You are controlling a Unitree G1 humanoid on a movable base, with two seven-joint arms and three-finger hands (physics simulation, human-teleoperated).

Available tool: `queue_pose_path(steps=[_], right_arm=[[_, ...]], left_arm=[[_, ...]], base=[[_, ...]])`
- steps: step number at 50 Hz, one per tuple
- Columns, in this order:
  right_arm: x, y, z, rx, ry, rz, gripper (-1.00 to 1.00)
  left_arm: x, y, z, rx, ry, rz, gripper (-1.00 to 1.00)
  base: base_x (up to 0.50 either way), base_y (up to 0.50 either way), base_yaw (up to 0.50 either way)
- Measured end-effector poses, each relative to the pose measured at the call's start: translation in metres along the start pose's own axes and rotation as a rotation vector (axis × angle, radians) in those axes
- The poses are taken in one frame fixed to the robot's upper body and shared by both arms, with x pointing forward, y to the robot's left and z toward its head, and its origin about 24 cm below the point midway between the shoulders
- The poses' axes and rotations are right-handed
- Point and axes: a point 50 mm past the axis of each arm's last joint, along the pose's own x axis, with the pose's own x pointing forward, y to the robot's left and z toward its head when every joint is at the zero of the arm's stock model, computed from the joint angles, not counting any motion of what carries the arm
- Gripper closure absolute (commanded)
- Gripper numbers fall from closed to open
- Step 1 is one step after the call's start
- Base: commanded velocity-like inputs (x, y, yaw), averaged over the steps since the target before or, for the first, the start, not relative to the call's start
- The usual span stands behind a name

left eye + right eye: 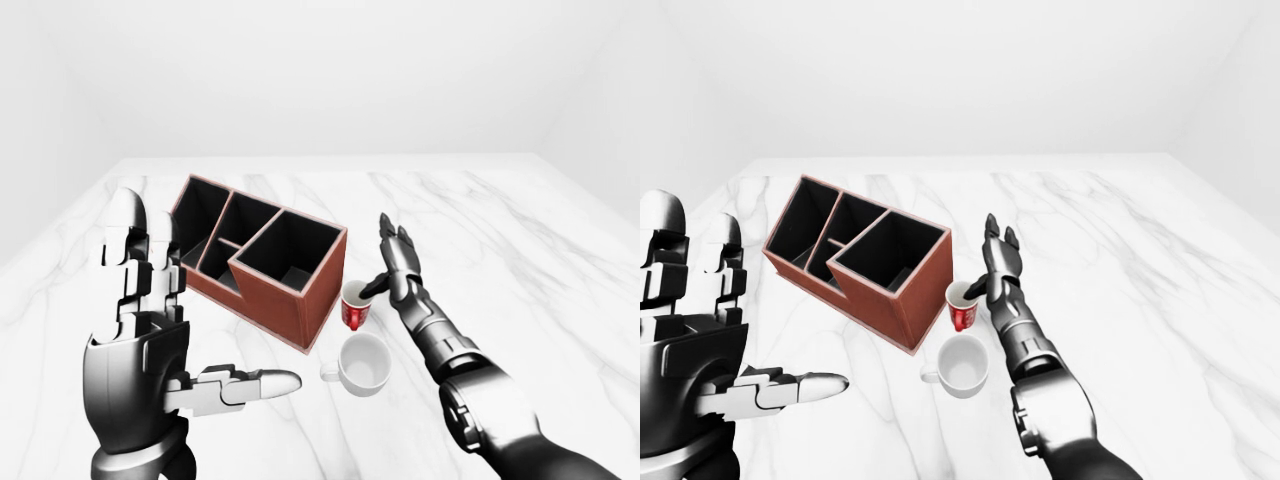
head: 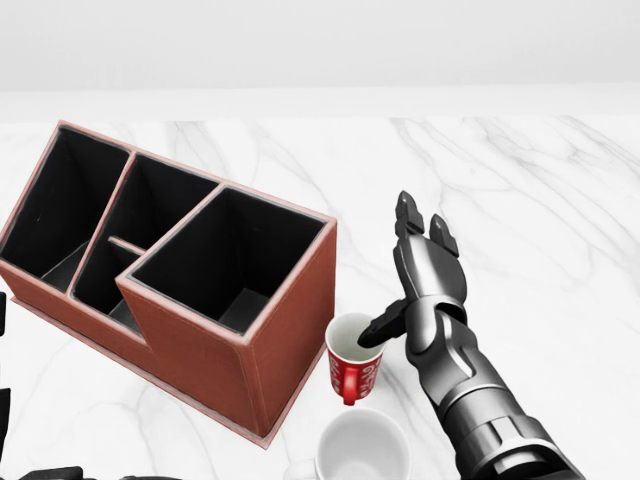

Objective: Pick up the red mug and place it to the right of the caddy.

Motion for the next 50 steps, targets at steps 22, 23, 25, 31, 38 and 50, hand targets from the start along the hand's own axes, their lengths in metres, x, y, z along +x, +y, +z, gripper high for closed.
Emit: queue_pose_path(steps=[22, 23, 25, 31, 38, 50], right_arm=[[-0.043, -0.065, 0.034, -0.009, -0.296, 0.031, -1.0], [-0.048, -0.072, 0.039, -0.013, -0.325, 0.029, -1.0], [-0.058, -0.086, 0.048, -0.023, -0.381, 0.024, -1.0], [-0.09, -0.124, 0.07, -0.06, -0.534, -0.006, -1.0], [-0.131, -0.153, 0.084, -0.101, -0.675, -0.056, -1.0], [-0.193, -0.178, 0.087, -0.049, -0.877, -0.181, -1.0]], left_arm=[[0.0, -0.001, -0.001, -0.001, 0.003, -0.002, -1.0], [0.0, -0.001, -0.001, -0.001, 0.003, -0.002, -1.0], [0.0, -0.001, -0.001, -0.001, 0.003, -0.003, -1.0], [0.0, -0.002, -0.001, -0.001, 0.003, -0.003, -1.0], [0.0, -0.001, 0.0, 0.0, 0.003, -0.004, -1.0], [-0.001, -0.002, -0.001, 0.001, 0.01, -0.006, -1.0]], base=[[0.0, 0.0, 0.0], [0.0, 0.0, 0.0], [0.0, 0.0, 0.0], [0.0, 0.0, 0.0], [0.0, 0.0, 0.0], [0.0, 0.0, 0.0]])
